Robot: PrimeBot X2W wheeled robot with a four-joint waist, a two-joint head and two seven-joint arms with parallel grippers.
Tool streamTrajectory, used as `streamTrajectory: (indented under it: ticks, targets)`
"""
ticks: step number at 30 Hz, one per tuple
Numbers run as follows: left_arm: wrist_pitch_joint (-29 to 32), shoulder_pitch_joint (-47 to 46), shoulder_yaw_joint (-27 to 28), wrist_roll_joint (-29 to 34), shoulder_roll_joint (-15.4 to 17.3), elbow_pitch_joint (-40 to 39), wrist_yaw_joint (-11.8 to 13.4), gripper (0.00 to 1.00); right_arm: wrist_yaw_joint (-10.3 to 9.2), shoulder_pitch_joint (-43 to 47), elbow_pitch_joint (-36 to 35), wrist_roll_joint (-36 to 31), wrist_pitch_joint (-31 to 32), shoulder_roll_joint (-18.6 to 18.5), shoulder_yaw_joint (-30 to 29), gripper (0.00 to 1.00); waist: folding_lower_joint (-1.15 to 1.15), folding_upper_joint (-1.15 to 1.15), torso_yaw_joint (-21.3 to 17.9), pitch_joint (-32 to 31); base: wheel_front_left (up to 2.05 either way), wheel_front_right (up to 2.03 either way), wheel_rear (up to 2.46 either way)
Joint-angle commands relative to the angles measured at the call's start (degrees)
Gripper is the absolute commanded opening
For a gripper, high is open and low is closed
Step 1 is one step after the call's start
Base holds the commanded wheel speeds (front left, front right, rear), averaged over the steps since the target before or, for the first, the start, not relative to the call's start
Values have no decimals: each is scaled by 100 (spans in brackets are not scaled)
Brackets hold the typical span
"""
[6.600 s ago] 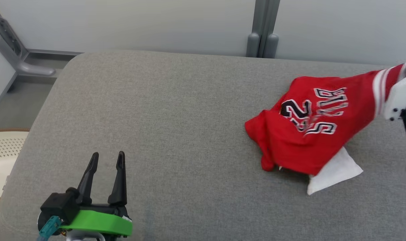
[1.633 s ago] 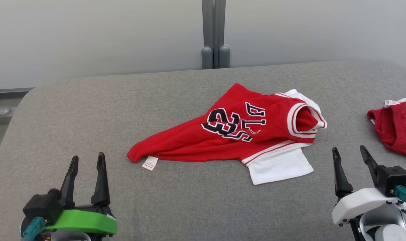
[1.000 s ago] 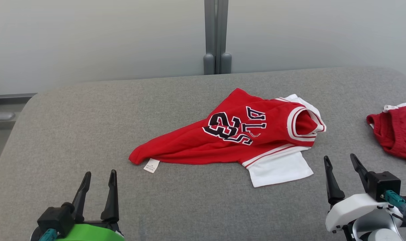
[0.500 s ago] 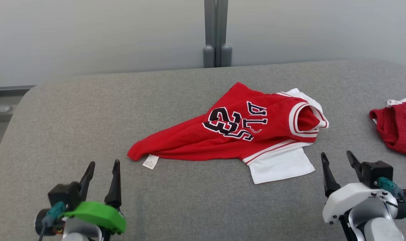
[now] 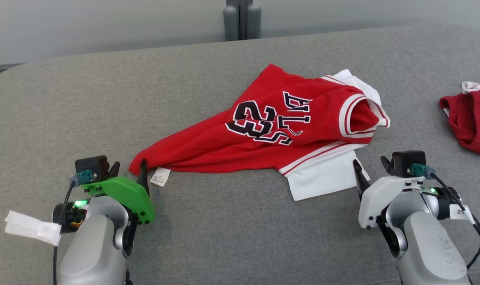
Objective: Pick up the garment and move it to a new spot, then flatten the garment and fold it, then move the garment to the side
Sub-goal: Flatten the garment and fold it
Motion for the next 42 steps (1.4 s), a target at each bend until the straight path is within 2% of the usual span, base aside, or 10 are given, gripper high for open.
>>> streamTrajectory:
  ticks: [1,20,21,22,23,24,25,35,38,42]
  targets:
    - [-69,-145,-4,-31,3,159,47,100,-10,-99,133,14,-50,-18,27,100,0,0,-156,275,0,0,0]
    - [-333,-682,-272,-211,-219,1725,-68,100,-8,-443,1228,-285,341,-1,331,100,0,0,-110,595,0,0,0]
    - [-346,-677,-285,-235,-228,1776,-74,100,-6,-432,1244,-299,371,1,352,85,0,0,-108,600,0,0,0]
    - [-345,-681,-299,-239,-237,1829,-86,88,-5,-424,1250,-307,408,4,389,44,0,0,-107,604,0,0,0]
    - [-320,-695,-324,-239,-244,1880,-103,51,-4,-402,1263,-307,447,6,434,5,0,0,-110,605,0,0,0]
    - [-325,-706,-337,-252,-247,1915,-123,46,-4,-385,1266,-321,489,7,460,0,0,0,-112,601,0,0,0]
    - [-351,-728,-352,-261,-249,1955,-136,0,-5,-356,1258,-326,520,4,482,0,0,0,-114,591,0,0,0]
    - [-1053,-809,-173,-794,-225,1509,-409,0,-7,-171,168,163,127,-23,202,0,0,0,-131,201,0,0,0]
    - [-1174,-693,-139,-1229,-234,1038,-461,0,-8,30,-510,355,8,-21,-46,0,0,0,-142,28,0,0,0]
    - [-1065,-444,-499,-2372,-240,-228,-470,0,-7,219,-1700,695,15,-20,-377,0,0,0,-189,-196,0,0,0]
